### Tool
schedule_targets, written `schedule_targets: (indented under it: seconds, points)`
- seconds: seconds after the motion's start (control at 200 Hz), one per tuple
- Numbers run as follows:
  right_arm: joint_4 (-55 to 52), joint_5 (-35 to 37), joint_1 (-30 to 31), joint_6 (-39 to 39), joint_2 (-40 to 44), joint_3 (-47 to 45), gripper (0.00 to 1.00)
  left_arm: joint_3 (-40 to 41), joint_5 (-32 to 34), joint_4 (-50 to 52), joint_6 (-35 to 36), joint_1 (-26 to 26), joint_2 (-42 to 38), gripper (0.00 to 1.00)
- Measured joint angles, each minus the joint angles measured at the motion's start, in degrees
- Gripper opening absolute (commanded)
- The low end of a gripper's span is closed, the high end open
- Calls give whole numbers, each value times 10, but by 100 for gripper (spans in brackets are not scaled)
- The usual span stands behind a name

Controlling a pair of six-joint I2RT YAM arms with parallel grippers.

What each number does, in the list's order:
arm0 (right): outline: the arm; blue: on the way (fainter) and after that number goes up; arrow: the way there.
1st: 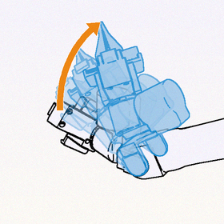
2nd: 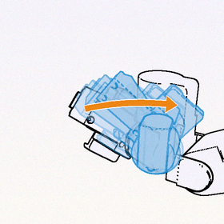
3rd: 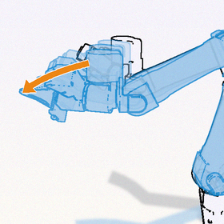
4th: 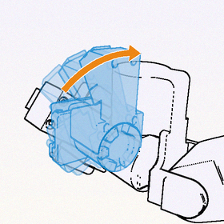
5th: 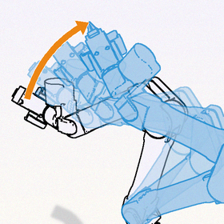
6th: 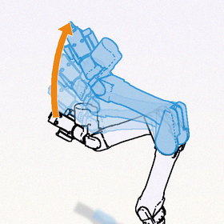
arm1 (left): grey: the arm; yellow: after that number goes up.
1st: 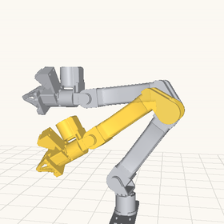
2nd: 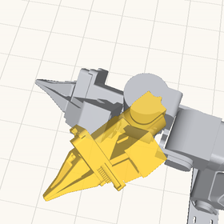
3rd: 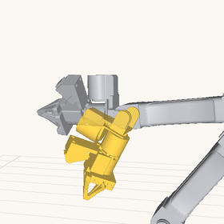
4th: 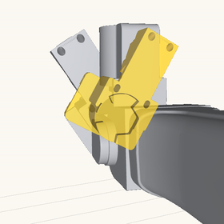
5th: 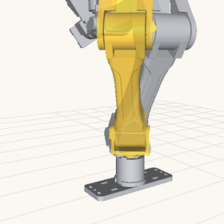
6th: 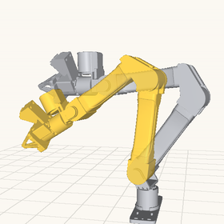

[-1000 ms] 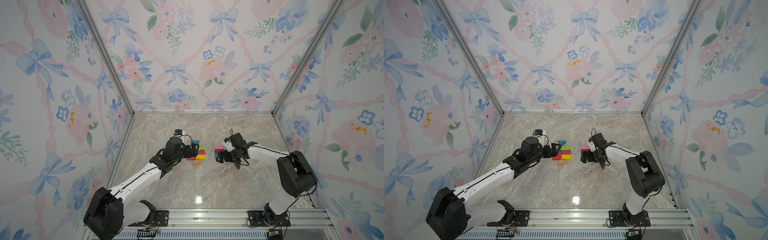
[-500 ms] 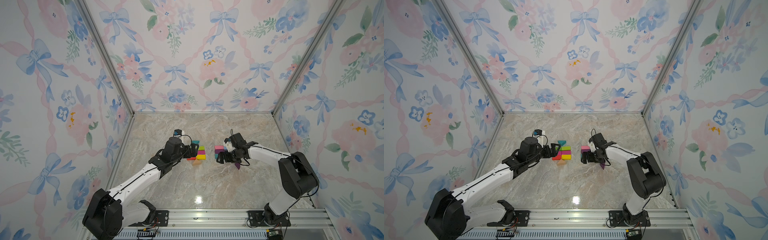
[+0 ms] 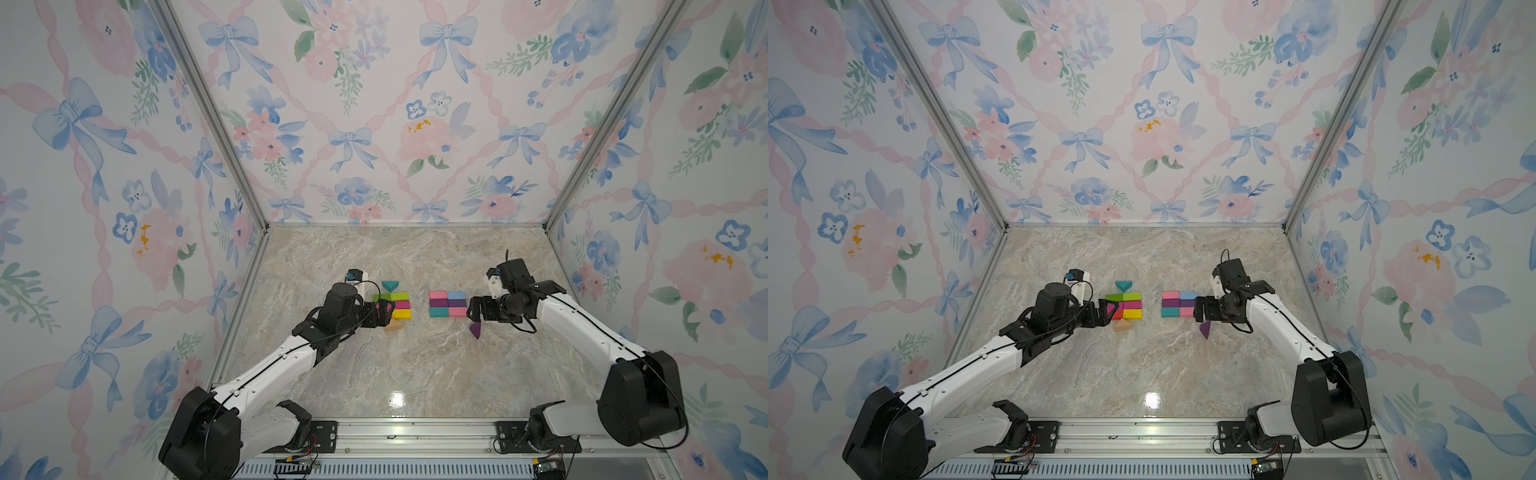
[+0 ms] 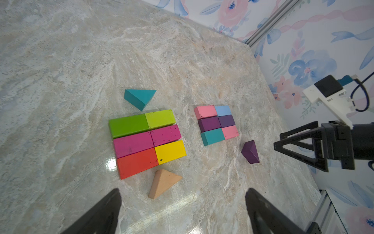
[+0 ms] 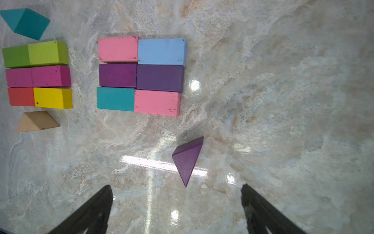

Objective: Assemble a piece of candy with building blocks
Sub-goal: Adjust the building block at the center of the board, then assemble the building block at the center of the board.

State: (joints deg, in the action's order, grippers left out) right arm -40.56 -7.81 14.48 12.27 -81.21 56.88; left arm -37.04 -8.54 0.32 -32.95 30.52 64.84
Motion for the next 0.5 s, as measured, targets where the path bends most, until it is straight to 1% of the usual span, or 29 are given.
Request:
schedule_targets:
  seconds: [0.245,0.375,0.5]
  points:
    - [-12,-3,3,-25,-100,51,100,5,-24,0,11,-7,-1,98]
    - [-5,-12,21,-40,-144,75,100,6,-29,0,13,-10,-1,98]
    - [3,-22,40,-50,-189,78,100,8,-35,0,13,-16,-1,98]
